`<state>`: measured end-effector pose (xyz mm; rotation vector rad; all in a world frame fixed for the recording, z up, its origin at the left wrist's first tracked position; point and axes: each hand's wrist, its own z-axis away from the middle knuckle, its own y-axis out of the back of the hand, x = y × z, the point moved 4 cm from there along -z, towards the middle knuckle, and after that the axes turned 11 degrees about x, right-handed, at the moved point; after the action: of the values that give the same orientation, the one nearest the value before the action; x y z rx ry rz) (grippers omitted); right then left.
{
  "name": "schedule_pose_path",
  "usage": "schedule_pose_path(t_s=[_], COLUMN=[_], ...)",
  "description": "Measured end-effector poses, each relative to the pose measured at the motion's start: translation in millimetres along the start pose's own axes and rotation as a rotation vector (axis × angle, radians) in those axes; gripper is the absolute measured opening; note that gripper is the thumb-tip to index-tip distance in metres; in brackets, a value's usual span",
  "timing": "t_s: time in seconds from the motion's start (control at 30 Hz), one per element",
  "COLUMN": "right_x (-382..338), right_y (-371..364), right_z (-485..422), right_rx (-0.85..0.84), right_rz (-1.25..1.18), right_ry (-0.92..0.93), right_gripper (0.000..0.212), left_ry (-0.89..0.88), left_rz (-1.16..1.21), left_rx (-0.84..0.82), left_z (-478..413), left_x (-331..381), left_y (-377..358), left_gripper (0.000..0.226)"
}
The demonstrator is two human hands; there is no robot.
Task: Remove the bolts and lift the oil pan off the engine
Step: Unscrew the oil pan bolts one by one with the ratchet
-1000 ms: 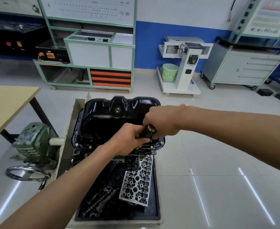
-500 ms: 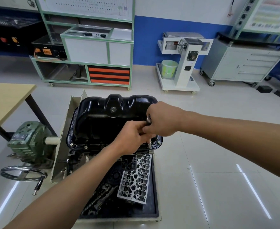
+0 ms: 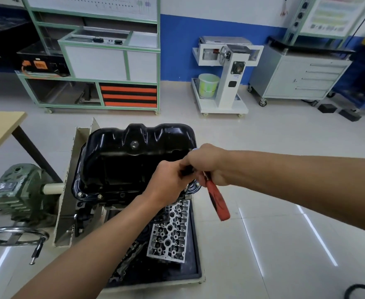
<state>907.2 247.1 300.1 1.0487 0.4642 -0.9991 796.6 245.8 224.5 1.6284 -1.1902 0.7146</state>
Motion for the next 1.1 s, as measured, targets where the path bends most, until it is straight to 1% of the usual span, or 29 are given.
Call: schedule_pose_path(t_s=[0.03, 0.07, 0.1, 0.17, 0.2, 0.27, 0.37, 0.43, 0.47, 0.5, 0.53, 0.57, 0.6, 0.63, 0.7, 0.73, 0.77, 0.8, 0.83, 0.87, 0.9, 0.93, 0.97, 1.0, 1.03, 1.1], right_x=[2.4, 3.8, 3.1, -3.4, -7.6, -20.2, -32.7, -39.3, -41.7, -43.4, -44.1, -41.9, -37.8, -32.6, -17.6, -13.1, -14.0, -18.3, -25.1, -32.7, -37.7, -39.3, -40.6, -41.8, -42.5, -43.5], right_y=[-1.8, -3.0, -2.5, 3.7, 8.2, 11.9, 3.6, -2.3, -3.1, -0.9, 1.1, 2.6, 5.7, 9.7, 13.9, 13.4, 13.1, 13.6, 13.1, 12.1, 10.4, 9.6, 10.7, 12.4, 13.4, 15.3], right_z=[1.0, 1.2, 0.8, -3.5, -3.6, -3.5, 1.1, 5.5, 6.3, 5.8, 4.3, 1.7, -5.2, -15.1, -22.9, -23.5, -23.5, -25.8, -26.2, -21.5, -15.6, -10.0, -4.2, 1.4, 3.7, 7.3], right_rx=[0.031, 0.051, 0.063, 0.076, 0.084, 0.082, -0.073, -0.15, -0.169, -0.166, -0.147, -0.116, -0.093, -0.11, -0.218, -0.233, -0.234, -0.217, -0.194, -0.15, -0.123, -0.15, -0.211, -0.278, -0.306, -0.297], right_rz=[-0.042, -0.033, 0.025, 0.266, 0.445, 0.856, 1.298, 1.497, 1.526, 1.53, 1.514, 1.456, 1.348, 1.159, 0.575, 0.408, 0.381, 0.531, 0.825, 1.142, 1.373, 1.531, 1.598, 1.602, 1.588, 1.495], right_ry=[-0.019, -0.01, 0.029, 0.178, 0.291, 0.571, 0.996, 1.371, 1.514, 1.577, 1.559, 1.452, 1.231, 0.933, 0.282, 0.135, 0.133, 0.281, 0.574, 0.935, 1.282, 1.563, 1.74, 1.819, 1.836, 1.794], right_gripper=[0.015, 0.017, 0.023, 0.038, 0.042, 0.042, 0.037, 0.037, 0.037, 0.035, 0.033, 0.031, 0.033, 0.035, 0.031, 0.031, 0.033, 0.035, 0.036, 0.036, 0.037, 0.038, 0.039, 0.041, 0.042, 0.04], left_ry=[0.013, 0.02, 0.024, 0.043, 0.058, 0.085, 0.141, 0.16, 0.175, 0.186, 0.177, 0.151, 0.126, 0.112, 0.093, 0.097, 0.115, 0.141, 0.17, 0.203, 0.232, 0.245, 0.245, 0.243, 0.238, 0.222], left_rz=[-0.009, -0.021, -0.033, -0.02, 0.013, 0.062, 0.005, -0.026, -0.036, -0.05, -0.062, -0.067, -0.06, -0.045, -0.036, -0.039, -0.033, -0.022, -0.016, -0.013, -0.019, -0.038, -0.061, -0.081, -0.093, -0.089], left_rx=[0.013, 0.026, 0.032, -0.005, -0.045, -0.137, -0.25, -0.283, -0.277, -0.253, -0.211, -0.157, -0.101, -0.052, 0.024, 0.045, 0.042, 0.018, -0.028, -0.088, -0.151, -0.201, -0.233, -0.245, -0.242, -0.219], left_z=[0.4, 1.4, 1.7, -1.0, -2.2, -4.6, -4.8, -1.3, -1.0, -0.8, -0.2, 0.3, 0.8, 0.8, -1.2, -2.7, -4.4, -6.0, -7.0, -6.9, -6.5, -6.1, -5.6, -5.5, -5.5, -5.8], left_x=[-0.2, -0.4, -0.8, -0.6, 1.1, 6.7, 4.5, 3.7, 2.9, 1.7, 0.3, 0.3, 1.1, 2.8, 6.9, 9.4, 11.0, 11.8, 11.7, 11.0, 11.0, 11.6, 12.6, 13.7, 15.0, 16.8], left_y=[-1.2, -1.4, -0.8, 1.5, 3.5, 7.1, 8.4, 6.8, 6.0, 5.2, 4.4, 3.1, 1.4, -0.4, -3.3, -4.1, -5.0, -5.2, -4.4, -3.1, -2.1, -1.0, -0.6, -0.5, -0.9, -2.0], left_gripper=[0.036, 0.033, 0.028, 0.021, 0.023, 0.03, 0.023, 0.023, 0.023, 0.022, 0.024, 0.029, 0.033, 0.035, 0.032, 0.03, 0.025, 0.021, 0.019, 0.017, 0.016, 0.016, 0.016, 0.017, 0.021, 0.029])
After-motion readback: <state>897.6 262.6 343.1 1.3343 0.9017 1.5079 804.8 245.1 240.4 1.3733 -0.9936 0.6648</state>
